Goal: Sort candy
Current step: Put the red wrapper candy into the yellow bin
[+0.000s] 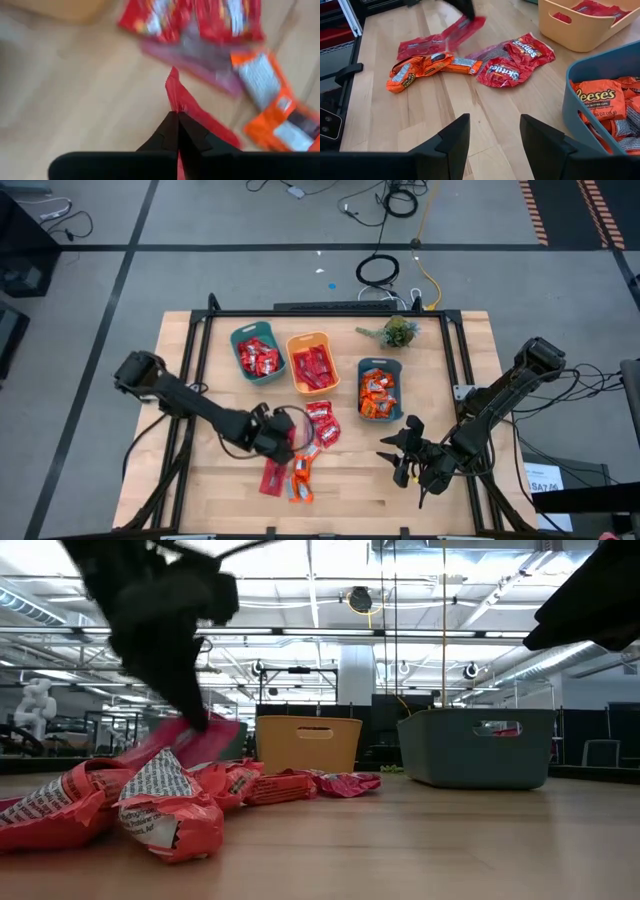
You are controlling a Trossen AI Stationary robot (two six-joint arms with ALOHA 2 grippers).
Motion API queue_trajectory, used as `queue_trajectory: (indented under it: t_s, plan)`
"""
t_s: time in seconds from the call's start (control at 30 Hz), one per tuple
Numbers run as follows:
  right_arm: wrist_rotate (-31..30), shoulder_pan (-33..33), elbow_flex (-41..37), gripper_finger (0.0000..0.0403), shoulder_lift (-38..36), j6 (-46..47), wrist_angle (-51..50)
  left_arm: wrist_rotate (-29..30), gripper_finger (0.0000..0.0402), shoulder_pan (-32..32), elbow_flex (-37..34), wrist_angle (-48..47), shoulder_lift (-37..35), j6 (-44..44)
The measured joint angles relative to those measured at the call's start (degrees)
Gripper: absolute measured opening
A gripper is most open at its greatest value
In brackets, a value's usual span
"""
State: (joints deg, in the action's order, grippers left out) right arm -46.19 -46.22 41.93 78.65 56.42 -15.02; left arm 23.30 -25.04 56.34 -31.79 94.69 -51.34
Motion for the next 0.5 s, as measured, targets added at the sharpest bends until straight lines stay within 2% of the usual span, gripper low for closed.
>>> queue_trajectory:
  t_s: [0.3, 0.5]
  plan:
    - [-0.07, 0.00, -0.01, 0.0164, 0.00, -0.10, 0.24, 2.70, 0.0003, 10.60, 0.08, -0.17, -12.10, 9.27]
    - [-0.26, 0.04, -0.02, 0.0164, 0.00, -0.15, 0.18, 0.49, 0.0003, 20.88, 0.13, 3.44, -16.81, 17.57]
